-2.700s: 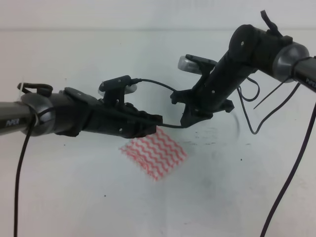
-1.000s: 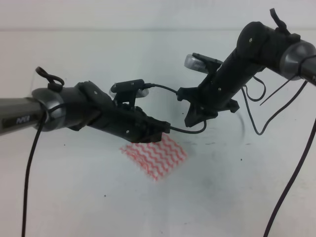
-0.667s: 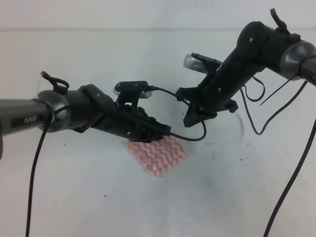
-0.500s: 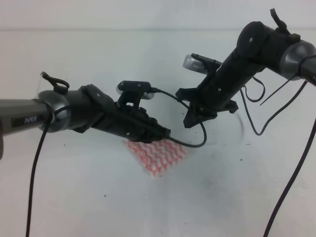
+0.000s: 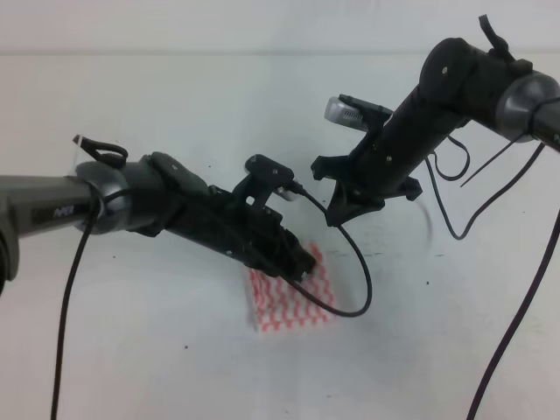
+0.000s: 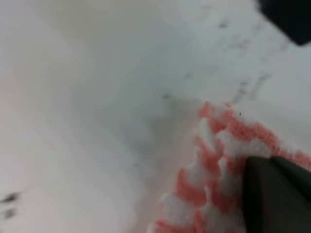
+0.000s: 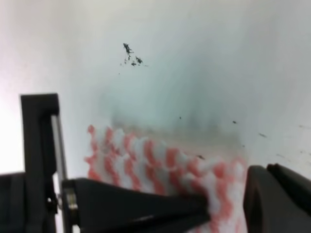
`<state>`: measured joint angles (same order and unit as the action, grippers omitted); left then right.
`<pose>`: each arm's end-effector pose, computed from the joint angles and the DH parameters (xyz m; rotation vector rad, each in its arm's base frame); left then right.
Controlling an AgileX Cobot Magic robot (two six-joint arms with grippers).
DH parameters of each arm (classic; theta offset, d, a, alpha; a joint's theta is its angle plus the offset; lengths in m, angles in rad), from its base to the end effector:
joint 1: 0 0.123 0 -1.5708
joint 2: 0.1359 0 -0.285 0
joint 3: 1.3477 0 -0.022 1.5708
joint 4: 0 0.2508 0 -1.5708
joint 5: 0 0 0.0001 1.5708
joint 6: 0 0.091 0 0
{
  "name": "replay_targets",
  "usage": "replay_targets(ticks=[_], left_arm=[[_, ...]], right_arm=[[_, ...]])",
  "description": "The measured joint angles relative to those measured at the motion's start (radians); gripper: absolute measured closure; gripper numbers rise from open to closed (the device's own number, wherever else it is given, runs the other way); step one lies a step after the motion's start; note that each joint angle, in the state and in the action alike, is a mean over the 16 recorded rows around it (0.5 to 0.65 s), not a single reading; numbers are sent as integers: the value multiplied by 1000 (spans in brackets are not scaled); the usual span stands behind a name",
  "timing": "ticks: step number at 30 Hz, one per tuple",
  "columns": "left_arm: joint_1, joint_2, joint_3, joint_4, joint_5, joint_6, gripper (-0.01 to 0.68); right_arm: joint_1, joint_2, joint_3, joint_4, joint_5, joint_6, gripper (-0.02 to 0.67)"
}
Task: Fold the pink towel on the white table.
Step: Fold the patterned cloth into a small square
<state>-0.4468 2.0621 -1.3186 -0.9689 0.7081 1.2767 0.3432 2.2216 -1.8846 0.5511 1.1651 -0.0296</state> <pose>0.3519 -0.2228 0.1494 1.2705 2.2587 -0.7533 0.4253 0.1985 0.2057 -0.2821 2.9496 0.8186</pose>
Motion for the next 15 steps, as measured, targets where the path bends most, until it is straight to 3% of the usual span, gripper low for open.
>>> replay_targets(ticks=[7, 15], left_arm=[[0, -5, -47, -18, 87, 8, 679], [1, -53, -83, 80, 119, -191, 679]], right_arm=[[0, 1, 0, 0, 7, -1, 667], [0, -6, 0, -13, 19, -13, 667]])
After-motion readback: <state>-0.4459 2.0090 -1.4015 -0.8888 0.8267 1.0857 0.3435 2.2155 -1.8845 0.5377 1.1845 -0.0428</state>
